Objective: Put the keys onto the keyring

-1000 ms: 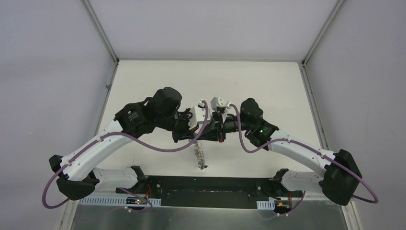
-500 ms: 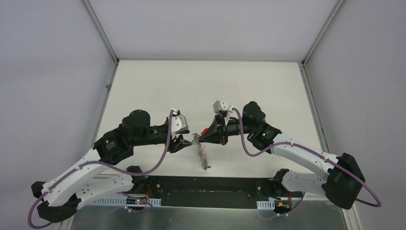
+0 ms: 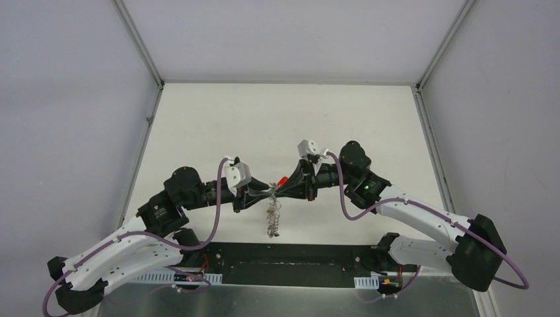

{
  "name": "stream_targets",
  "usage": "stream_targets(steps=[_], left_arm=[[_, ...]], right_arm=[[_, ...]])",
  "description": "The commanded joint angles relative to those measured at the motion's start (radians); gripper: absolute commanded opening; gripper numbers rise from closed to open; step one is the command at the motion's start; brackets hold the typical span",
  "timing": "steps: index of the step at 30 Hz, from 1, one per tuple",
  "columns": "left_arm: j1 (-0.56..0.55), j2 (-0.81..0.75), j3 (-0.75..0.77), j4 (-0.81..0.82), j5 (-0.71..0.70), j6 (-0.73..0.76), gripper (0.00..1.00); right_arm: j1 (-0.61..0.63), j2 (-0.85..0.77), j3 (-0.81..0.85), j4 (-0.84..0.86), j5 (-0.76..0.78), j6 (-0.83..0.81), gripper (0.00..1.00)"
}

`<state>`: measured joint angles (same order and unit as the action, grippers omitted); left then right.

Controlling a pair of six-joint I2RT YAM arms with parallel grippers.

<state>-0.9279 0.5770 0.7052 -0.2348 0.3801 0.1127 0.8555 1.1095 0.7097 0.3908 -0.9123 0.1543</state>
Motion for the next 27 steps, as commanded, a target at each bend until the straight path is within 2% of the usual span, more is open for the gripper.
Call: stream_targets(steps=[1,10,12,15,19,21,27], left_arm=[[0.004,0.011,-0.014,0.119,0.046,-0.042,0.25],[0.003,0.068,-0.006,0.132,0.088,-0.042,0.24],[0.003,0.076,0.001,0.117,0.090,-0.034,0.19],[0.003,0.080,0.011,0.086,0.087,-0.022,0.18],[0.003,0.071,0.020,0.065,0.074,-0.013,0.27],[0.003,0.063,0.021,0.058,0.065,-0.010,0.28],[0.003,0.068,0.028,0.031,0.072,0.002,0.21]], right_arm=[[0.005,-0.040,0.010,0.105,-0.033,0.002,0.00],[0.005,-0.043,0.011,0.105,-0.028,-0.003,0.00],[0.004,-0.043,0.011,0.105,-0.027,-0.003,0.00],[0.005,-0.045,0.010,0.105,-0.028,-0.003,0.00],[0.006,-0.048,0.010,0.105,-0.028,-0.003,0.00],[0.005,-0.049,0.009,0.105,-0.026,-0.003,0.00],[0.005,-0.051,0.009,0.105,-0.025,-0.002,0.00]])
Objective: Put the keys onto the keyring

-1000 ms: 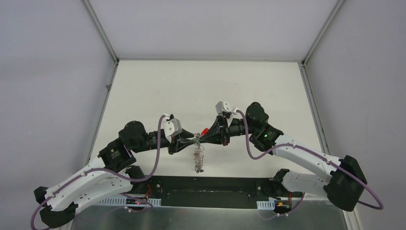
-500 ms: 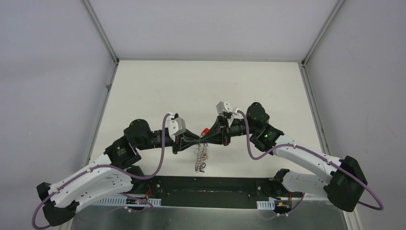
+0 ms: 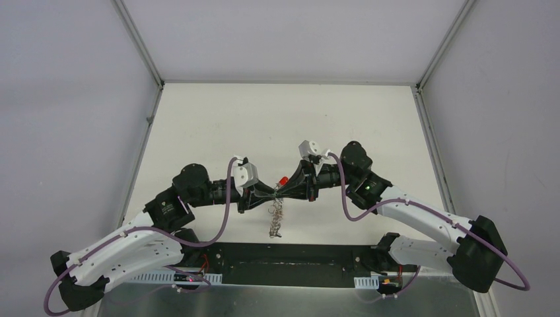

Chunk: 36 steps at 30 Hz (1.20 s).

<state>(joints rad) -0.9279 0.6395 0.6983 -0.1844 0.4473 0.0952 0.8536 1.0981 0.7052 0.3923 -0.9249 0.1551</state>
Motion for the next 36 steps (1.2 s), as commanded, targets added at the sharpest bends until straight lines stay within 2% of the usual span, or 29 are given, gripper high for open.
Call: stream_targets(steps=[1,4,9,13,18,25,27,30,31,35,36], left_arm=[[0.004,0.009,0.034,-0.022,0.006,0.021,0.21],[0.003,0.016,0.037,-0.027,0.009,0.024,0.19],[0.003,0.031,0.048,-0.023,0.023,0.028,0.09],[0.004,0.038,0.060,-0.003,0.035,0.028,0.08],[0.004,0.027,0.062,0.023,0.035,0.023,0.15],[0.004,0.030,0.059,0.032,0.049,0.009,0.05],[0.004,0.028,0.060,0.034,0.047,0.005,0.07],[0.004,0.021,0.062,0.034,0.021,-0.006,0.20],[0.003,0.018,0.063,0.036,0.015,-0.006,0.21],[0.004,0.018,0.062,0.041,0.009,-0.006,0.21],[0.003,0.023,0.063,0.044,0.014,-0.009,0.17]], right_arm=[[0.007,-0.040,0.014,0.103,-0.012,-0.002,0.00],[0.007,-0.040,0.014,0.103,-0.014,-0.003,0.00],[0.007,-0.040,0.013,0.103,-0.014,-0.001,0.00],[0.007,-0.037,0.012,0.103,-0.017,0.002,0.00],[0.007,-0.037,0.010,0.103,-0.016,0.003,0.00],[0.007,-0.032,0.007,0.103,-0.020,0.004,0.00],[0.007,-0.033,0.007,0.102,-0.021,0.006,0.00],[0.007,-0.032,0.005,0.102,-0.022,0.006,0.00],[0.007,-0.032,0.004,0.102,-0.022,0.006,0.00],[0.007,-0.033,0.004,0.100,-0.023,0.005,0.00],[0.007,-0.033,0.004,0.100,-0.023,0.005,0.00]])
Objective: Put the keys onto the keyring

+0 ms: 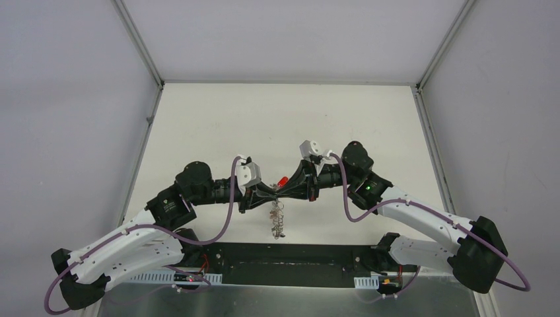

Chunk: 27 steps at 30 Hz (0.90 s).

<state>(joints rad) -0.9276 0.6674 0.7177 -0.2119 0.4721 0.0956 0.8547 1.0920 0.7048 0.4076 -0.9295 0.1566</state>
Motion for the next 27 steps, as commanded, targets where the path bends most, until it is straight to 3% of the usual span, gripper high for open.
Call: stream_targets(steps=[1,3,9,10,14,16,18,23,27], left_arm=[[0.003,0.000,0.042,0.072,0.000,-0.009,0.12],[0.004,0.013,0.046,0.068,0.015,-0.003,0.01],[0.003,0.038,0.086,0.000,0.010,0.025,0.00],[0.003,0.044,0.099,-0.034,-0.001,0.032,0.00],[0.003,0.072,0.191,-0.175,-0.028,0.078,0.00],[0.003,0.100,0.249,-0.265,-0.040,0.102,0.00],[0.004,0.136,0.314,-0.363,-0.045,0.128,0.00],[0.004,0.256,0.505,-0.611,-0.055,0.187,0.00],[0.003,0.374,0.681,-0.831,-0.068,0.227,0.00]], right_arm=[[0.006,-0.028,0.004,0.085,-0.018,0.003,0.00],[0.006,-0.028,0.005,0.085,-0.019,0.001,0.00],[0.006,-0.033,0.009,0.062,-0.003,-0.006,0.00],[0.006,-0.036,0.011,0.050,0.005,-0.011,0.06],[0.004,-0.063,0.005,0.007,0.052,-0.042,0.46],[0.004,-0.080,0.001,-0.012,0.057,-0.046,0.48],[0.005,-0.095,0.001,-0.032,0.094,-0.072,0.65],[0.005,-0.088,0.015,-0.047,0.096,-0.078,0.68],[0.005,-0.057,0.033,-0.040,0.113,-0.060,0.63]])
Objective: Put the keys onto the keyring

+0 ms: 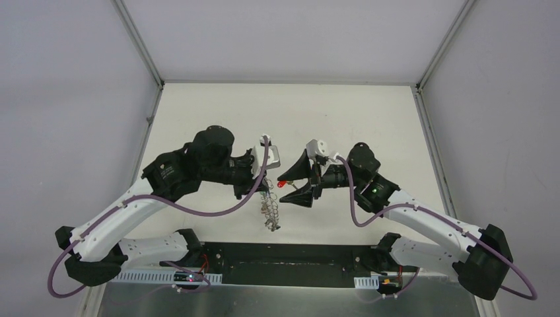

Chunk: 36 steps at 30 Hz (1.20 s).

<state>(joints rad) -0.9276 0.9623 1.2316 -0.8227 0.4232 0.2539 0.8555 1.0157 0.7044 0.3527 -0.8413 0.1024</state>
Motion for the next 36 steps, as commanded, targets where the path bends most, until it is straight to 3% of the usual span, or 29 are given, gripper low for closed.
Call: stream_targets(steps=[1,18,36], left_arm=[[0.004,0.109,0.205,-0.250,-0.022,0.079,0.00],[0.001,0.411,0.641,-0.633,-0.072,0.147,0.00],[0.000,0.444,0.670,-0.615,-0.045,0.126,0.00]], right_arm=[[0.004,0.024,0.033,0.027,0.026,0.001,0.62],[0.007,0.107,-0.005,0.333,0.081,0.188,0.42],[0.038,0.199,0.021,0.423,0.056,0.238,0.14]])
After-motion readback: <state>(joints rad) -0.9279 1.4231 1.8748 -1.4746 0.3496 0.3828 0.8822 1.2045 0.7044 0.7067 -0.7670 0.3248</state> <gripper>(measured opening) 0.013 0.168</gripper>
